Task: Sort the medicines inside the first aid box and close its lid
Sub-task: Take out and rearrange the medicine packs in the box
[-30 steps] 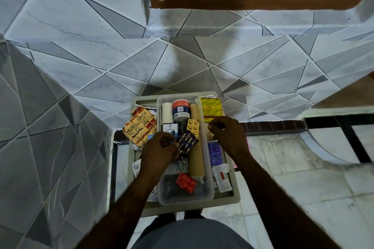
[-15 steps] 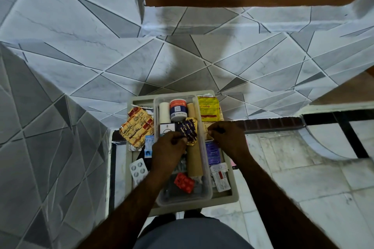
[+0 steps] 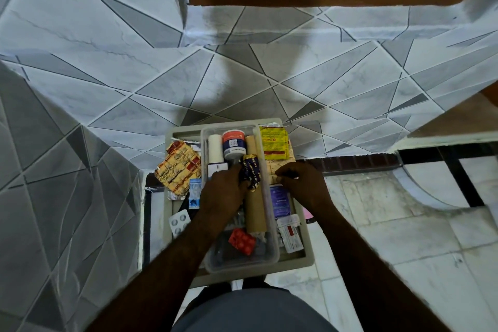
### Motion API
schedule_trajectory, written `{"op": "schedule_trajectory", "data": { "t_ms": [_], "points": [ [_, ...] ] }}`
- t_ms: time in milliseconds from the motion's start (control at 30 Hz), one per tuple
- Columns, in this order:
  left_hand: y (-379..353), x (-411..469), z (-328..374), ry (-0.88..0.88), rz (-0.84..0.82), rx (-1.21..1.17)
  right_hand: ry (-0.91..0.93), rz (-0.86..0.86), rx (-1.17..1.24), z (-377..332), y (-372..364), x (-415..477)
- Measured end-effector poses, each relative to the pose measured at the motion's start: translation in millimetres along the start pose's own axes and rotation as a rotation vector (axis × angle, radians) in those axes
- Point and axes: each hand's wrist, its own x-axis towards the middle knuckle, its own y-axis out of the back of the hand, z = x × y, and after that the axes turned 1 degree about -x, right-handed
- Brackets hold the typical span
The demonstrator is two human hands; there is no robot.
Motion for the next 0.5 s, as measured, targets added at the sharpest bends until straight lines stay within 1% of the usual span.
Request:
{"op": "schedule_trajectory", "data": {
  "t_ms": [100,200,300,400,433,500],
  "points": [
    [5.0,-0.2,-1.5,-0.011,0.004,-0.048,-0.048,-0.017,-0.053,10.5,1.1,0.0],
    [22.6,-2.5,1.7,0.020,0.065,-0.190,-0.133,-0.070,-0.151,17.1,1.1,-3.9],
    [46.8,-6.3,-6.6,0.156,0.186,-0.345,-0.215,-0.089,-0.207,20.1,-0.6,-11.4],
    [64.0,-17.0,-45.3,0.322,0.320,-0.444,-0.271,-0.124,-0.172,20.7,-7.8,-17.3],
    [67.2,-22.0,-61.3,0.382,0.330,-0.444,-0.283,-0.134,-0.168,21.3,-10.8,-18.3],
    [71.0,-34.7,-90.4,0.498,0.251,-0.402,-0.281,-0.126,-0.169,22.7,-16.8,-19.6]
  ]
}}
